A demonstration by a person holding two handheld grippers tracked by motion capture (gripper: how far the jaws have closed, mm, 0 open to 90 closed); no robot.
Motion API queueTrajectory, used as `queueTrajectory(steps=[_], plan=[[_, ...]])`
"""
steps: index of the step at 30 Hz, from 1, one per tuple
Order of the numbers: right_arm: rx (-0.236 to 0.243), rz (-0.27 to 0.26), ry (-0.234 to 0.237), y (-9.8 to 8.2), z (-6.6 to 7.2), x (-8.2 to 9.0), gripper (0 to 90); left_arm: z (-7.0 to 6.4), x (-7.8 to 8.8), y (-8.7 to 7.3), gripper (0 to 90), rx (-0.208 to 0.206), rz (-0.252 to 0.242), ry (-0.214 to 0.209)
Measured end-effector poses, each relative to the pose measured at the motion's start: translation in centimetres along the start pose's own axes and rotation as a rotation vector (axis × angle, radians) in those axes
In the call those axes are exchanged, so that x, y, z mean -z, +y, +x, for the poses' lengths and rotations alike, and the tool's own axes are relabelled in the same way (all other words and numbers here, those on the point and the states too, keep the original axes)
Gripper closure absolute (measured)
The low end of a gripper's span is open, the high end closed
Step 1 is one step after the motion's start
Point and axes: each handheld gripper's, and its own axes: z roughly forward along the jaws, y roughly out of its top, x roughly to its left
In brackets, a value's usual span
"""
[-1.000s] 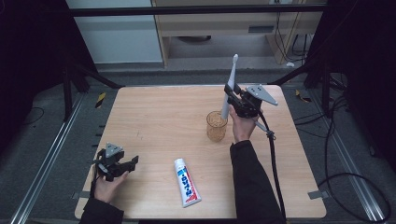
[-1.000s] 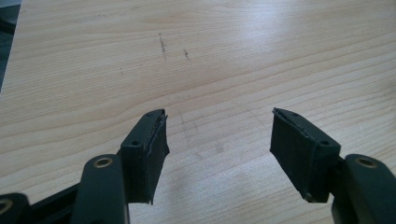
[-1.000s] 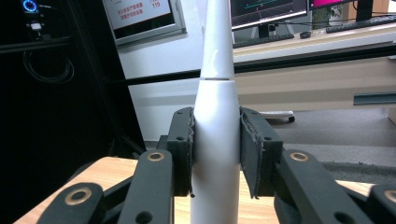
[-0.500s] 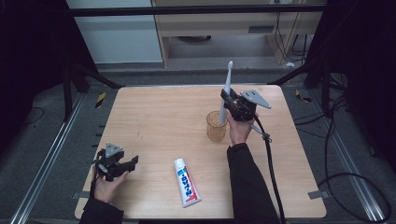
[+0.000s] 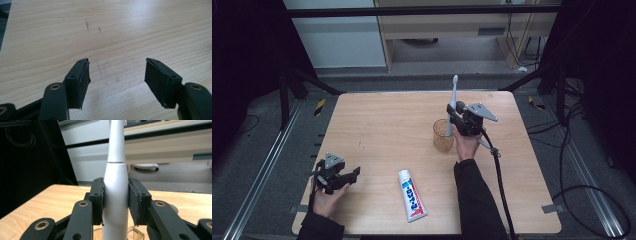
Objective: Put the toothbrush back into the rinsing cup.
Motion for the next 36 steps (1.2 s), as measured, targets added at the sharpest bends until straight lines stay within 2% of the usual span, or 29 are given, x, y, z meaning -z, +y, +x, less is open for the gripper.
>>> queueTrajectory(steps=[11,16,18,19,20,21,23,27,36], plan=[[0.024,0.060,-0.008,-0.5,0.5,0.5,67.2,-0.1,0.1,0.0,35.9,-0.004,0.001,0.000],[0.025,0.119,-0.006,-0.8,-0.1,0.8,67.1,-0.1,0.0,0.0,35.9,-0.008,0.003,0.000],[0.026,0.123,-0.006,-0.9,-0.1,0.8,67.1,-0.1,0.0,0.0,35.9,-0.007,0.003,0.001],[0.027,0.154,-0.003,-1.0,-0.3,0.9,67.1,-0.1,0.0,0.0,35.9,-0.007,0.003,0.001],[0.027,0.154,-0.003,-1.0,-0.3,0.9,67.1,-0.1,0.0,0.0,35.9,-0.007,0.003,0.001],[0.029,0.176,0.005,-1.1,-0.4,0.9,67.1,-0.1,0.1,0.0,36.0,-0.009,0.004,0.000],[0.034,0.184,0.010,-1.1,-0.4,1.0,67.0,-0.1,0.0,0.0,35.9,-0.009,0.004,0.000],[0.064,0.233,0.015,-1.3,-0.3,1.1,67.0,-0.2,0.0,0.0,35.9,-0.008,0.002,0.000],[0.085,0.270,0.021,-1.6,-0.2,1.1,66.9,-0.2,0.0,0.0,35.9,-0.008,0.003,-0.001]])
